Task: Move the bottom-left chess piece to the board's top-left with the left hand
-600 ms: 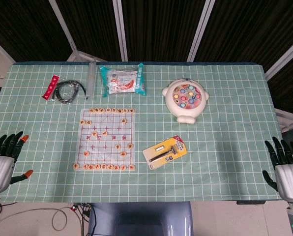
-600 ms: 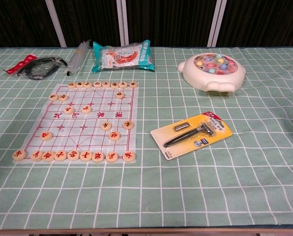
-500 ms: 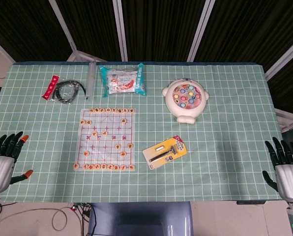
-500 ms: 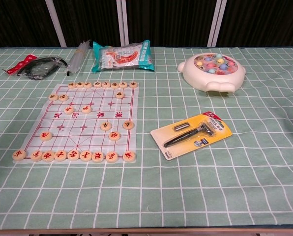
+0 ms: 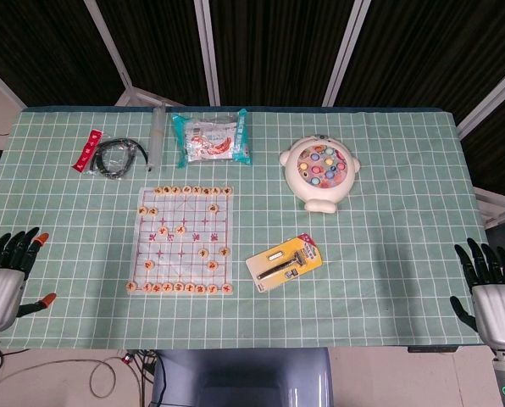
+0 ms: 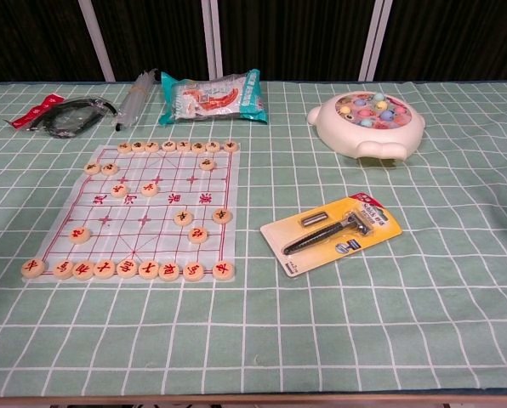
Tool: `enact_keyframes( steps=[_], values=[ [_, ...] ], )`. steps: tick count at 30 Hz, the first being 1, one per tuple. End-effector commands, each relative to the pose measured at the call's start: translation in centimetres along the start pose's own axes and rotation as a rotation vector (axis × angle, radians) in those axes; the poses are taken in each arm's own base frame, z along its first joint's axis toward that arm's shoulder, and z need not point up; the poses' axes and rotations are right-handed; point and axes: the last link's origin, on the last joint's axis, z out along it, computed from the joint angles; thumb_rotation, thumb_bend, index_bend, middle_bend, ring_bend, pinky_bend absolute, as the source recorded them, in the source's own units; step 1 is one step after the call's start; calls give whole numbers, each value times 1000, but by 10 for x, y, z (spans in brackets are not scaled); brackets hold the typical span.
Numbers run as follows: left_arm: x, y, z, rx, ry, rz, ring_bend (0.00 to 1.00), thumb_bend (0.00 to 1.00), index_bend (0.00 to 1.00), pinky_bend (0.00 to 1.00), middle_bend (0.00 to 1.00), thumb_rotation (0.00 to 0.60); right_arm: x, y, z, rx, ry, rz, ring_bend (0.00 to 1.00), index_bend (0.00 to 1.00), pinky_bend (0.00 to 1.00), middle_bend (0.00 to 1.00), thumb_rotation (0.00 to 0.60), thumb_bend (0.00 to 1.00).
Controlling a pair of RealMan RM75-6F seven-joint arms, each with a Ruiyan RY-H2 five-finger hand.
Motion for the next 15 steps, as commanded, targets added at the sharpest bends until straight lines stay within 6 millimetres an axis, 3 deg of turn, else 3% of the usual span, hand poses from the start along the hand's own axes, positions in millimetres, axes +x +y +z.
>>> enact_keyframes(
  steps=[1, 15],
  values=[
    [-1, -1, 0, 7, -11, 6, 0, 0, 0, 0, 0, 600, 0, 0, 0, -1, -1, 2, 0, 0, 22, 0, 600, 343],
    [0, 1, -1, 18, -31, 14, 0, 0, 0, 0, 0, 600, 1, 0, -3, 2, -11, 15, 0, 0, 13, 0, 600, 344]
  ],
)
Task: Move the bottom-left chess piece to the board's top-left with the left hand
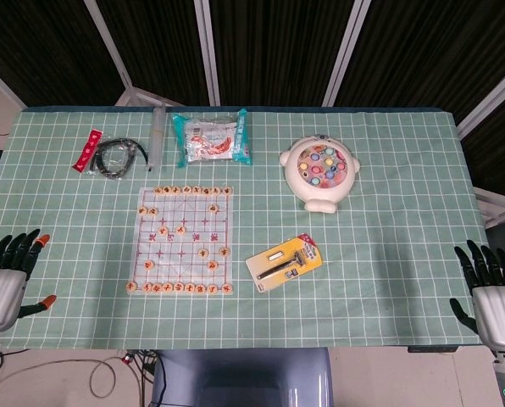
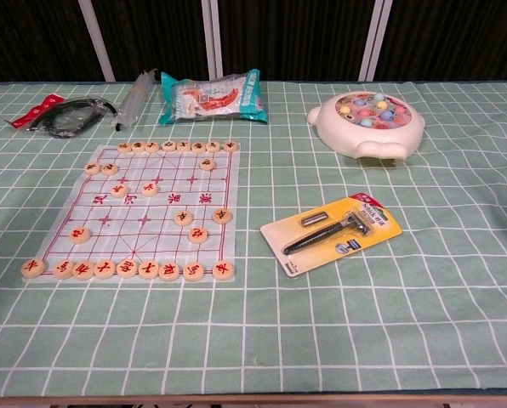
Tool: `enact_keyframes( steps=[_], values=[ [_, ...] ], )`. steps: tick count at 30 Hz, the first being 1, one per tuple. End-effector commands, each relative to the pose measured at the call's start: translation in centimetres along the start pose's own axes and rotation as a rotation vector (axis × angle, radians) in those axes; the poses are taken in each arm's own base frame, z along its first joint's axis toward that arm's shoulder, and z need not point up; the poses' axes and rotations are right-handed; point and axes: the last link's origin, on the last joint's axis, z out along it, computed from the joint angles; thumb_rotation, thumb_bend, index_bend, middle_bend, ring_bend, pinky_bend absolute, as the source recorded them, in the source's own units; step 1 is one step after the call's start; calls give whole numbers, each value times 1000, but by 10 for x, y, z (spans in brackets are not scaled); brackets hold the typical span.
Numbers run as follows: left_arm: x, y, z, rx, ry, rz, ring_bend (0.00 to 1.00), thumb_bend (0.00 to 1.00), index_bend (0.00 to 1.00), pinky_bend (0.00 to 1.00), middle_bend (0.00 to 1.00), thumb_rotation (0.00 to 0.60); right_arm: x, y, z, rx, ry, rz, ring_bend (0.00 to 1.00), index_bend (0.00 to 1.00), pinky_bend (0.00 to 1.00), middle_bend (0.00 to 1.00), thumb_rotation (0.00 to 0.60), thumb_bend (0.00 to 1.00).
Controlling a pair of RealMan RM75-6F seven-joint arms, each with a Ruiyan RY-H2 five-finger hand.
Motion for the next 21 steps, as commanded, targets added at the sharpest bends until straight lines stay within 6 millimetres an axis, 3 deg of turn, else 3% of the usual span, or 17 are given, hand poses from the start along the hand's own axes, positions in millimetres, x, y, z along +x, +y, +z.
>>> enact_keyframes(
  steps=[1, 7, 10, 12, 15, 21],
  values=[
    [0, 0, 0, 1, -1, 1, 0, 0, 0, 0, 0, 600, 0, 0, 0, -1, 0, 1, 0, 0, 13, 0, 600, 344],
    [-1, 1, 2, 11, -11, 3, 0, 0, 0, 37, 0, 600, 0, 0, 0, -7, -6, 4, 0, 0, 13, 0, 600, 343],
    [0, 1, 3, 13, -7, 10, 88, 0, 0, 198, 81, 600, 0, 1, 0, -9, -6, 5, 0, 0, 13, 0, 600, 343],
    [1, 3, 4, 14, 6, 18, 292, 7, 13, 417, 282, 600, 0, 1, 0, -10, -7, 7, 0, 0, 13, 0, 600, 343],
    [1, 6, 7, 19, 20, 24, 558, 40, 93, 668, 567, 600, 0, 1, 0, -11, -10, 11, 0, 0, 13, 0, 600, 344],
    [-6, 17, 12, 7, -45, 20, 841, 106, 281, 937, 890, 600, 0, 0, 0, -13, -16, 17, 0, 0, 11, 0, 600, 344]
  ],
)
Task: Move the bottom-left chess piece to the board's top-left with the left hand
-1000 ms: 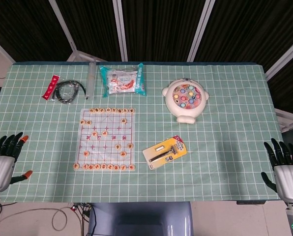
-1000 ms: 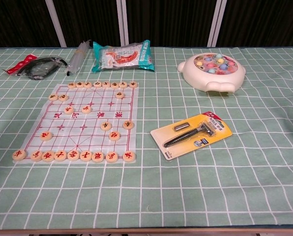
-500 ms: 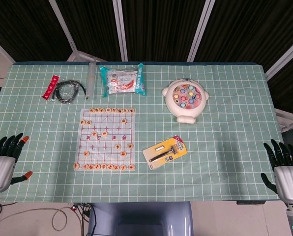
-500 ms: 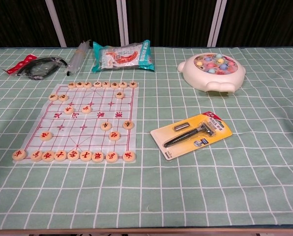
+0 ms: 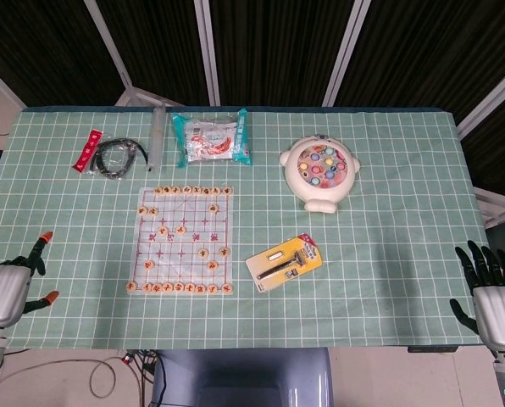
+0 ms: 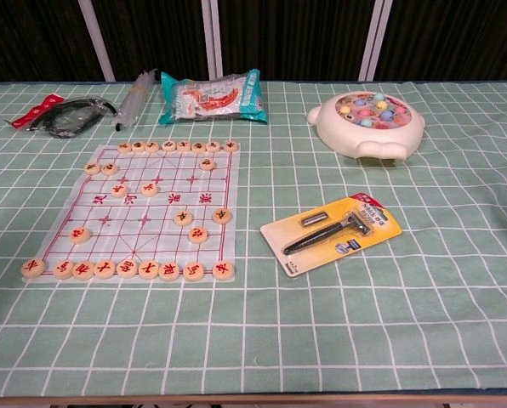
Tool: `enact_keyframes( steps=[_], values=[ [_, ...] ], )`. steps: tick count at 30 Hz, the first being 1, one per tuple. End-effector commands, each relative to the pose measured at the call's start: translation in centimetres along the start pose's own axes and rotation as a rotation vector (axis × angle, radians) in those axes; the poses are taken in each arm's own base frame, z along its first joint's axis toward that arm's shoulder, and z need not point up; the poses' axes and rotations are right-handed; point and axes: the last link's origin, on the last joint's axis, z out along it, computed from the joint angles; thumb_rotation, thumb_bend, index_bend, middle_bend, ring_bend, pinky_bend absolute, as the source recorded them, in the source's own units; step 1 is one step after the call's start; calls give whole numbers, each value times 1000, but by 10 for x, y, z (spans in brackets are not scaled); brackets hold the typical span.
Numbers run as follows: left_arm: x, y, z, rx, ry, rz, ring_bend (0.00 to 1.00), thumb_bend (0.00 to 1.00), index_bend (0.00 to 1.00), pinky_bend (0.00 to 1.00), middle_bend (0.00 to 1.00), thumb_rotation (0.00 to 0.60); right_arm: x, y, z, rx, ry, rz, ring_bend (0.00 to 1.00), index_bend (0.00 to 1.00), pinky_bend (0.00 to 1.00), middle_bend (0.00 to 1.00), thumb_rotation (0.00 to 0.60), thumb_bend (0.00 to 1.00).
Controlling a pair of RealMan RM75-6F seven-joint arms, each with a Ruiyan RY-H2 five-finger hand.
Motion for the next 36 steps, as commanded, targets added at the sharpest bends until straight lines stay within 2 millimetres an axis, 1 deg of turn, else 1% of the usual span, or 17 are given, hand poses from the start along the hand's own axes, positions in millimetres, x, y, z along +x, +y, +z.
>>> enact_keyframes(
  steps=[1, 3, 6, 8, 9, 11, 13, 22, 29, 36],
  values=[
    [-5, 10, 4, -16, -53, -4, 864, 115, 303, 956, 917, 600, 0, 0, 0, 0, -1, 2, 0, 0, 11, 0, 600, 344],
    [-8, 17, 7, -27, -88, -4, 898, 138, 348, 981, 955, 600, 0, 0, 0, -2, -3, 3, 0, 0, 11, 0, 600, 344],
    [-13, 28, 13, -48, -131, 9, 922, 174, 406, 997, 985, 600, 0, 0, -1, -6, -8, 8, 0, 0, 11, 0, 600, 344],
    [-16, 34, 16, -59, -145, 18, 931, 211, 425, 1000, 994, 600, 0, 0, -1, -7, -9, 11, 0, 0, 11, 0, 600, 343],
    [-19, 39, 19, -67, -159, 21, 934, 229, 432, 1000, 997, 600, 0, 0, -1, -8, -9, 13, 0, 0, 11, 0, 600, 343],
    [-23, 47, 23, -73, -176, 24, 937, 248, 443, 1000, 1000, 600, 0, 0, -1, -9, -10, 16, 0, 0, 11, 0, 600, 343],
    [-28, 56, 27, -75, -192, 37, 940, 249, 446, 1000, 1000, 600, 0, 0, -1, -10, -13, 21, 0, 0, 11, 0, 600, 344],
    [-45, 76, 37, -67, -240, 73, 948, 251, 449, 1000, 1000, 600, 0, 0, -2, -20, -21, 55, 0, 0, 11, 0, 600, 344],
    [-59, 85, 43, -55, -276, 101, 948, 251, 439, 1000, 1000, 600, 0, 0, -1, -22, -27, 64, 0, 0, 11, 0, 600, 344],
    [-69, 92, 51, -46, -316, 113, 949, 262, 428, 1000, 1000, 600, 0, 0, -2, -26, -30, 71, 0, 0, 11, 0, 600, 343]
  ],
)
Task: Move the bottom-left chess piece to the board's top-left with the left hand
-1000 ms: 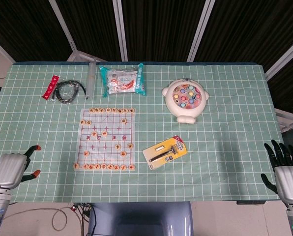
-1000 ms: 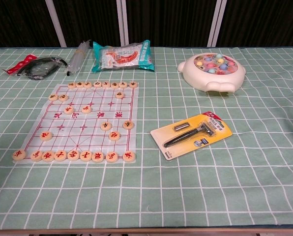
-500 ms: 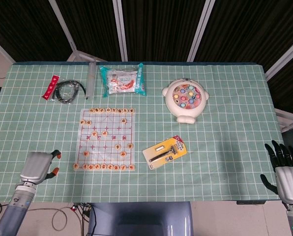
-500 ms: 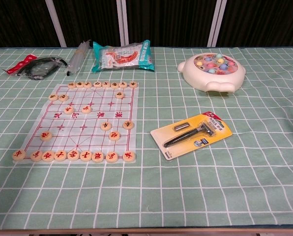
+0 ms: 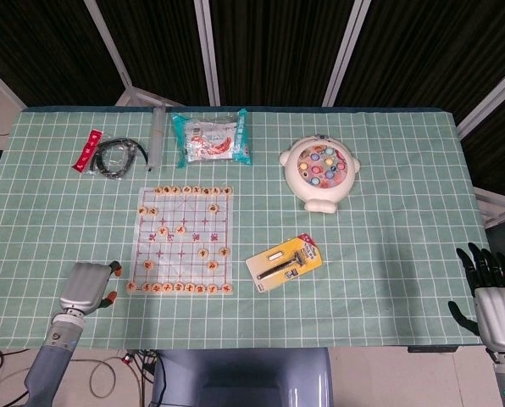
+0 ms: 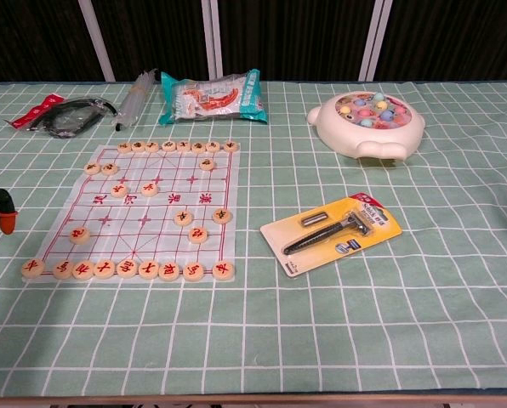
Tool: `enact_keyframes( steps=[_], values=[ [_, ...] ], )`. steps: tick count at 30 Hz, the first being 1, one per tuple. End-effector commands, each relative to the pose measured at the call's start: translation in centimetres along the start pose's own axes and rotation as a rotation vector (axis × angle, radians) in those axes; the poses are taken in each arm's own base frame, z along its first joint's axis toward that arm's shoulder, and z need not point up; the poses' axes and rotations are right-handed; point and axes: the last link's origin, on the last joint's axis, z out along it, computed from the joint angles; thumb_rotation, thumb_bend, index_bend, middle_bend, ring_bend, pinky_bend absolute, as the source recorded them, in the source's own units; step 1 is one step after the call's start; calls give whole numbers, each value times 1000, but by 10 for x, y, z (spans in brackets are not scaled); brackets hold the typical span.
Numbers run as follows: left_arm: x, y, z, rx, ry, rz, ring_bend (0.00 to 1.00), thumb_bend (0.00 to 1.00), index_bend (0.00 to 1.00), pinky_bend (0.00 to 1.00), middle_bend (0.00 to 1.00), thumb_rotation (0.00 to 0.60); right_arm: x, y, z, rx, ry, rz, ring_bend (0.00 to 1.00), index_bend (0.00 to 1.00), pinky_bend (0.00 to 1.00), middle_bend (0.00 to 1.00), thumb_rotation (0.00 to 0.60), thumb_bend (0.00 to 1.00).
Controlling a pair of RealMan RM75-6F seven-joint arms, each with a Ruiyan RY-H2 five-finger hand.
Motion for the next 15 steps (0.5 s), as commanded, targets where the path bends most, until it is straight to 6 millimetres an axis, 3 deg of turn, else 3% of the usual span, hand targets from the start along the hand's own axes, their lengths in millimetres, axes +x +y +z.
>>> enact_keyframes(
  steps=[1, 15],
  values=[
    [-2, 4, 6, 2, -12, 7, 949, 265, 428, 1000, 1000, 600, 0, 0, 0, -1, -1, 1, 0, 0, 11, 0, 600, 344],
    [-14, 17, 18, 5, -60, 18, 951, 277, 446, 1000, 1000, 600, 0, 0, 0, -3, -1, 11, 0, 0, 11, 0, 600, 344]
  ],
)
